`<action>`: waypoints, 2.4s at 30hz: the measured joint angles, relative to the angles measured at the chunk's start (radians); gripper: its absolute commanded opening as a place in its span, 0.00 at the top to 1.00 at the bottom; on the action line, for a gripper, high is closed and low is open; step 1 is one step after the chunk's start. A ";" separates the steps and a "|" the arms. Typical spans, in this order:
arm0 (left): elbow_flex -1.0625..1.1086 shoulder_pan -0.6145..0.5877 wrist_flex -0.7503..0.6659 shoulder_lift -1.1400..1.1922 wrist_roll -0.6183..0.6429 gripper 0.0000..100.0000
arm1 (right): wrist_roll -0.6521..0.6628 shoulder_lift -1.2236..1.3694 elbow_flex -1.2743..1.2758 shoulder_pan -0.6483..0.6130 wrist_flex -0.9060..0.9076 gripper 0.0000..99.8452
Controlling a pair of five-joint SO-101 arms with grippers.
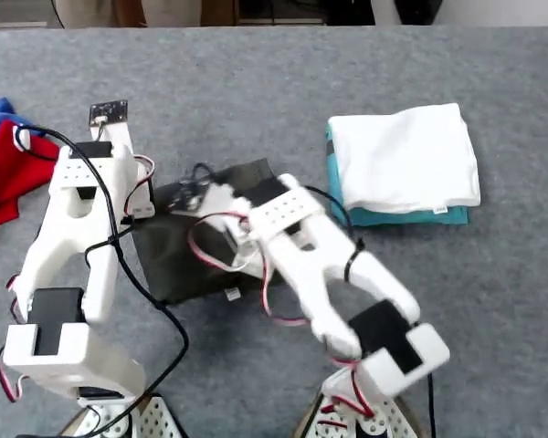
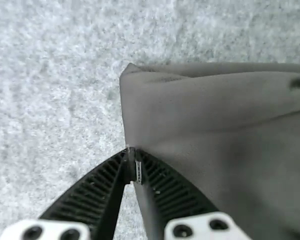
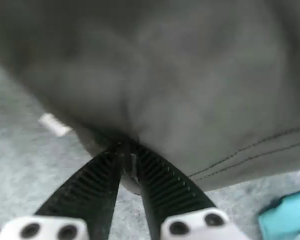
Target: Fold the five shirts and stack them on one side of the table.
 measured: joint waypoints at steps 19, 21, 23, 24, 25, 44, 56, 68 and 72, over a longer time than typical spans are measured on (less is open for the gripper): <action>0.084 -0.003 -0.014 -0.031 0.000 0.98 | 0.005 -0.219 -0.143 -0.025 0.172 1.00; 0.069 -0.003 0.063 -0.064 0.000 0.98 | 0.005 -0.236 -0.192 -0.006 0.143 1.00; 0.066 -0.003 0.124 -0.130 0.000 0.98 | 0.005 -0.230 -0.232 0.020 0.078 1.00; 0.066 -0.003 0.150 -0.176 0.000 0.98 | 0.005 -0.218 -0.252 0.032 0.037 1.00; 0.077 0.003 0.167 -0.230 0.000 0.98 | 0.005 -0.196 -0.273 0.043 -0.009 1.00; 0.651 0.149 -0.101 -0.364 0.003 0.98 | -0.002 0.548 -0.778 0.172 -0.186 1.00; 0.486 0.149 0.049 -0.503 0.034 0.98 | -0.002 0.552 -1.356 0.143 0.328 1.00; 0.124 0.075 -0.052 -0.290 0.143 0.98 | -0.002 0.778 -1.459 0.149 0.534 1.00; 0.043 0.028 -0.169 -0.003 0.147 0.98 | -0.002 0.902 -1.459 0.178 0.505 1.00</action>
